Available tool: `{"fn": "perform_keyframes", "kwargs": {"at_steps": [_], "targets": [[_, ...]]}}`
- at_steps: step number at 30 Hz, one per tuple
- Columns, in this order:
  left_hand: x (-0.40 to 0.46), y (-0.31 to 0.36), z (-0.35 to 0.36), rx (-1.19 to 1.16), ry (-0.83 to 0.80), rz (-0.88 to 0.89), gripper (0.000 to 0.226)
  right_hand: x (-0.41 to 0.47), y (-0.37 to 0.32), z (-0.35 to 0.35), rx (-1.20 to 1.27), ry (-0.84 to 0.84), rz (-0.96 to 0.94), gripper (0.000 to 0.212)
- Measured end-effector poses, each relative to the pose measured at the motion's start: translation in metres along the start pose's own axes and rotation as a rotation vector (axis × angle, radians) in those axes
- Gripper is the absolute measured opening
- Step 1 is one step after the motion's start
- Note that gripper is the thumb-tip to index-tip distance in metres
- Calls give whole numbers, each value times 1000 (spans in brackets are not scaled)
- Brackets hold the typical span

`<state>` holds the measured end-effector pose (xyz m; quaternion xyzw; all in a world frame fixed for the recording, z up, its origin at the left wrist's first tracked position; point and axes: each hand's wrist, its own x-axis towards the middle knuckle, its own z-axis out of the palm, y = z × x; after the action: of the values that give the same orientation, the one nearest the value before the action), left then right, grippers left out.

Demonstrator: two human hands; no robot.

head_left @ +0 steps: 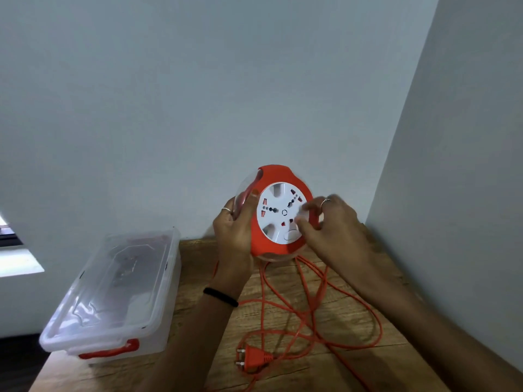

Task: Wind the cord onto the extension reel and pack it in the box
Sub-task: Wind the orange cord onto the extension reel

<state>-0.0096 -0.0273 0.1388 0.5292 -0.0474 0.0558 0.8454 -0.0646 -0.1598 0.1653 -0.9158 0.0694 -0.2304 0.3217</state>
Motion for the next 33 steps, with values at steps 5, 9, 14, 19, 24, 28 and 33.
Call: {"fn": "perform_keyframes", "kwargs": {"at_steps": [5,9,14,19,24,28,33], "targets": [[-5,8,2,-49,-48,-74,23,3,16,-7,-521,21,-678,58],[-9,13,3,-58,-62,-80,22,10,11,-16,-697,-64,-880,55],[-10,18,8,-9,-65,-12,17,5,1,-15,-739,44,-795,43],[-13,18,21,-30,-40,6,11,0,-11,-4,-652,113,-536,38],[-15,15,30,-9,-19,-8,13,-7,-15,2,-547,40,-381,65],[-16,13,37,-53,2,0,18,-1,-7,4,-375,62,-370,62],[-15,14,40,-27,15,52,12,18,2,3,-361,18,-412,57]]}}
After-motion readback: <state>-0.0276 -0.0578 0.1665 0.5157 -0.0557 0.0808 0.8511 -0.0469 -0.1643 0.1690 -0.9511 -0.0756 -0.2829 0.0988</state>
